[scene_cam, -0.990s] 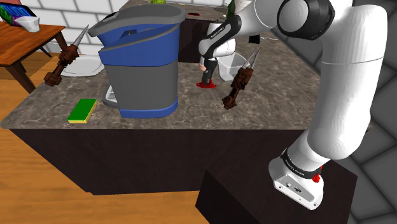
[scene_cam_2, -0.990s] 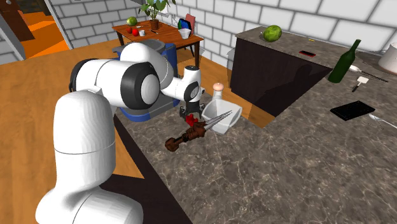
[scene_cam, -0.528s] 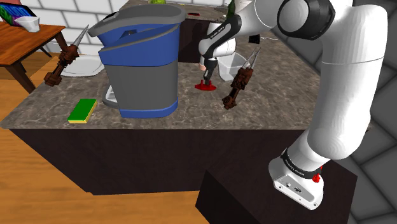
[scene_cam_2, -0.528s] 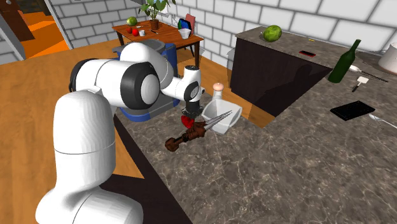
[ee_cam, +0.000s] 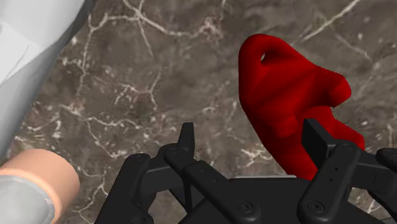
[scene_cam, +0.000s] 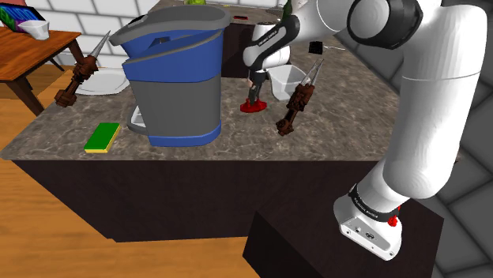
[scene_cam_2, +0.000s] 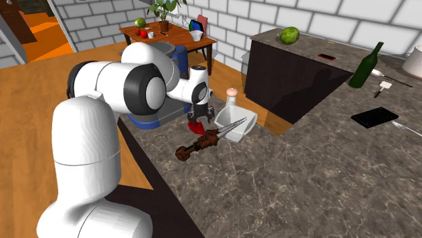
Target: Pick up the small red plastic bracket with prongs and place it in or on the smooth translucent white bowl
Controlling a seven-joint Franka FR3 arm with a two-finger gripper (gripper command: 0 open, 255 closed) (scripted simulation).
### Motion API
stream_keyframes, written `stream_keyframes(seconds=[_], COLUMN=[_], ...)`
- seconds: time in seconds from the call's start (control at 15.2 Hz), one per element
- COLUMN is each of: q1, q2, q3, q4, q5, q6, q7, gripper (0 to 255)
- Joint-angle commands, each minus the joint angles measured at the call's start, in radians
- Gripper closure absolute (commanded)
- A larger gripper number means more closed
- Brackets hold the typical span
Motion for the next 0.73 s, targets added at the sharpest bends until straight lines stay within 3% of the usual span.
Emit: stream_keyframes(seconds=[0.0, 0.66], q1=[0.033, 0.027], q2=[-0.028, 0.040], q3=[0.010, 0.018], q4=[-0.015, -0.024], q5=[-0.032, -0.019], q6=[-0.020, 0.057], q7=[-0.001, -0.009], gripper=[0, 0])
